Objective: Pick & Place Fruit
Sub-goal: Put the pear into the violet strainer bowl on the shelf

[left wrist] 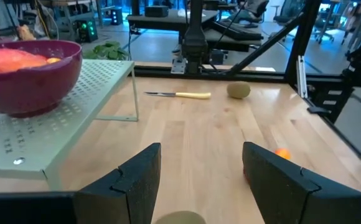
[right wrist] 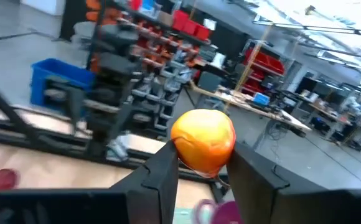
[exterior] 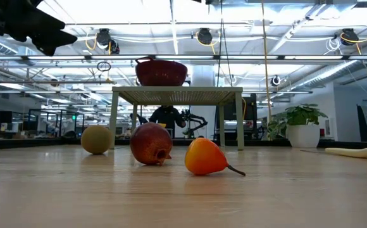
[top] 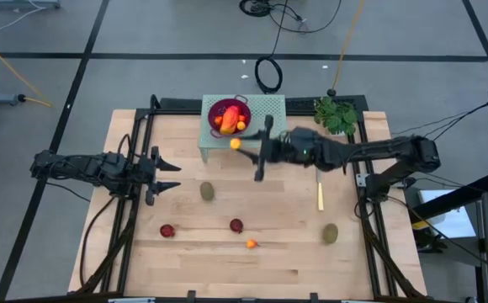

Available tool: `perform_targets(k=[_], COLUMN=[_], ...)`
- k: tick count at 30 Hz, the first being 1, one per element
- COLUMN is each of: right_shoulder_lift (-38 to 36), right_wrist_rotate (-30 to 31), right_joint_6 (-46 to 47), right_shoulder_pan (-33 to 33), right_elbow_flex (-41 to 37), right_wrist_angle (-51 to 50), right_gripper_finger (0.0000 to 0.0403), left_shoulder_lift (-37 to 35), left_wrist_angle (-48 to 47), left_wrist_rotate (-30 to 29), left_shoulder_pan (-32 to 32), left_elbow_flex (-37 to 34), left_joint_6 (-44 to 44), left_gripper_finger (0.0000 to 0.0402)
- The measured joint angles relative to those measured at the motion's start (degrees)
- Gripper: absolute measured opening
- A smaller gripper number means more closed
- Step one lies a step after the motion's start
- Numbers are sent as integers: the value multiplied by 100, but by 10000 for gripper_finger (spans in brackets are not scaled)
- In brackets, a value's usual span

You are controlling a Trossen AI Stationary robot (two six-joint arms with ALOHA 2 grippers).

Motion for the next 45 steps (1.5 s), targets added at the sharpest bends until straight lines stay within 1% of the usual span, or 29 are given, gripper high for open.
perform_targets(k=[3, 10, 13, 17, 23, 25, 31, 35, 39, 45], right_shoulder_lift=[0, 8, 217, 578, 1232, 1408, 1963, 2221, 2359, 2350], right_wrist_rotate=[-174, -186, -213, -620, -669, -796, -789, -785, -783, -889], right_joint_6=[49, 53, 55, 230, 121, -33, -485, -746, -783, -1048], right_shoulder_pan=[-341, -975, -1182, -1407, -1597, -1642, -1668, -1751, -1831, -1865], right_elbow_flex=[94, 291, 467, 754, 1514, 1784, 2511, 2707, 2718, 2716], right_wrist_angle=[5, -55, -60, -95, -625, -828, -1570, -1679, -1725, -2132], right_gripper_finger=[116, 116, 116, 116, 116, 116, 116, 116, 116, 116], left_shoulder_lift=[0, 0, 0, 0, 0, -1, -2, -1, 0, -2], left_wrist_angle=[1, 2, 4, 7, 20, 26, 26, 26, 24, 24], left_wrist_rotate=[-1, 0, -33, -154, -162, -163, -164, -164, -164, -164], left_shoulder_pan=[-1, 0, 0, 0, -2, -1, -2, 0, -2, -1], left_elbow_flex=[0, 0, 0, 0, 0, 0, 0, 0, 0, 0], left_joint_6=[142, 197, 199, 195, 190, 188, 200, 212, 217, 219], left_gripper_finger=[228, 228, 228, 228, 228, 228, 228, 228, 228, 228])
